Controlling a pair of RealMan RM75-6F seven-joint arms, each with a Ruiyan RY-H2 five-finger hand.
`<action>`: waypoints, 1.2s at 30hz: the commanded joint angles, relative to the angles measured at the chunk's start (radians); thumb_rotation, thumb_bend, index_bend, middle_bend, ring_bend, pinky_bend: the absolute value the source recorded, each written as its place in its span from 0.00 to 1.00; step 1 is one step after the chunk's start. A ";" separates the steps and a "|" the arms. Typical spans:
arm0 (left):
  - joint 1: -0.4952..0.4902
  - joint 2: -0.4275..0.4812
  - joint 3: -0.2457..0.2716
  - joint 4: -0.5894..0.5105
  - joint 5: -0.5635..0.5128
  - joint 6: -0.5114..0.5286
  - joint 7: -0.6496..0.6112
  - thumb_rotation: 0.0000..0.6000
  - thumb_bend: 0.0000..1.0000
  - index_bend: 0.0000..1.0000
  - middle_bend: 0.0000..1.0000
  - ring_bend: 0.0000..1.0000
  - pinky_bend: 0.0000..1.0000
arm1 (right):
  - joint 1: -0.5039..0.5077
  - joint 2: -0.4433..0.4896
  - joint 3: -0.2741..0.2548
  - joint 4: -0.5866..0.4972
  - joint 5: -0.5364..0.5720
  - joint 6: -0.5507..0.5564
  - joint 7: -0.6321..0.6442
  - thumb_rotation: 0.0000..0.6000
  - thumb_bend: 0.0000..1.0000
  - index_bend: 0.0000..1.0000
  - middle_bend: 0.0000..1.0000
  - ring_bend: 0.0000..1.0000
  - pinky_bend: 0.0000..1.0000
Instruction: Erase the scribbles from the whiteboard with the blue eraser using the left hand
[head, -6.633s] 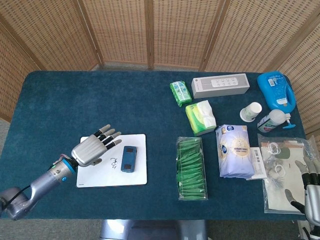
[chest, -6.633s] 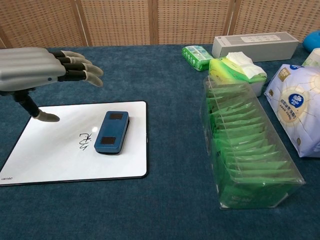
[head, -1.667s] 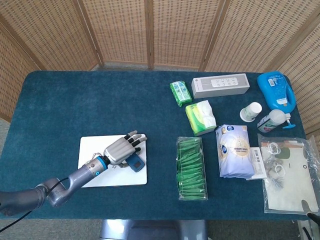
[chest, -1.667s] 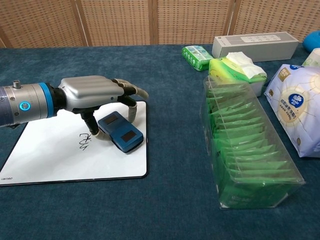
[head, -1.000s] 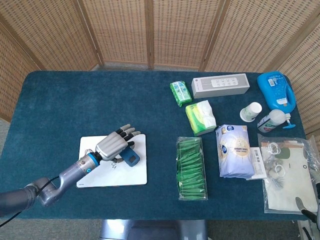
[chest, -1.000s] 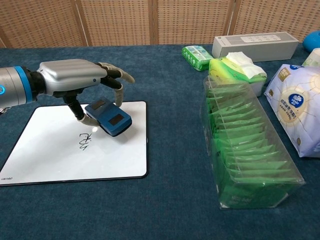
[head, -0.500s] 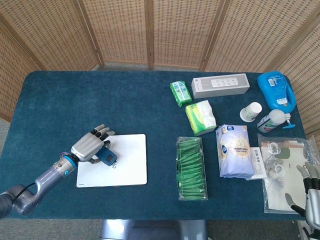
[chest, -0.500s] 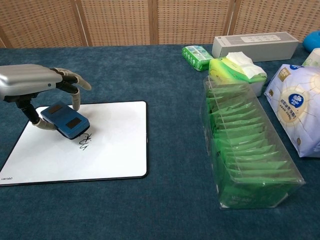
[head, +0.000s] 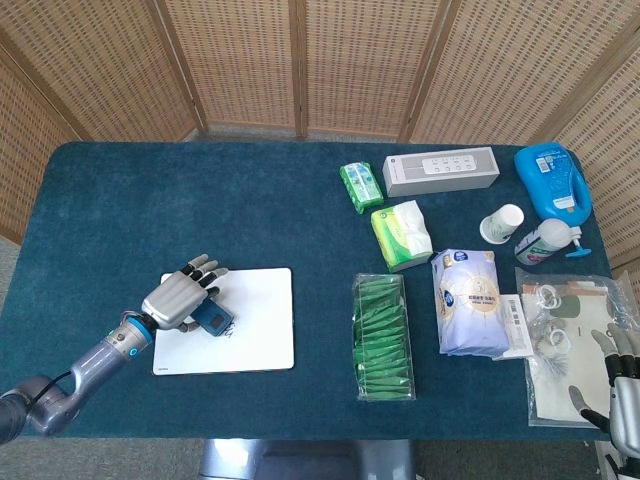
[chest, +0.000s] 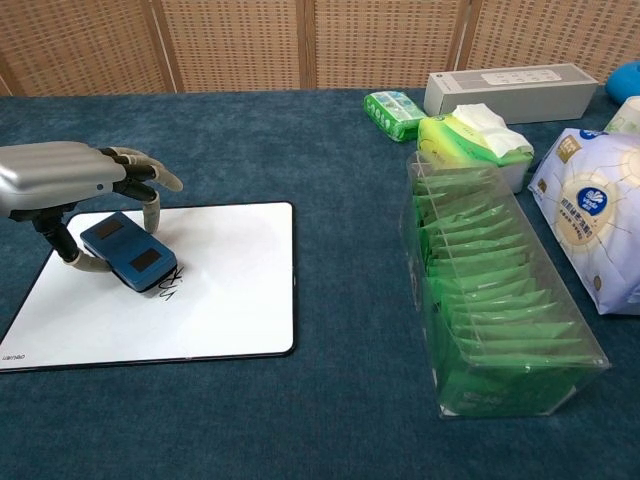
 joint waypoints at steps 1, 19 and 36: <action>0.001 -0.005 -0.002 -0.001 0.001 -0.002 0.014 1.00 0.28 0.64 0.12 0.00 0.00 | 0.001 0.000 0.000 0.001 0.000 0.000 0.002 1.00 0.23 0.16 0.10 0.00 0.03; -0.010 -0.039 -0.018 -0.020 0.001 -0.028 0.084 1.00 0.28 0.63 0.12 0.00 0.00 | -0.008 0.005 -0.003 0.016 0.004 0.014 0.028 1.00 0.23 0.16 0.10 0.00 0.03; -0.028 -0.044 -0.021 -0.087 0.008 -0.057 0.089 1.00 0.28 0.64 0.11 0.00 0.00 | -0.018 0.007 -0.003 0.026 0.008 0.026 0.045 1.00 0.23 0.15 0.10 0.00 0.03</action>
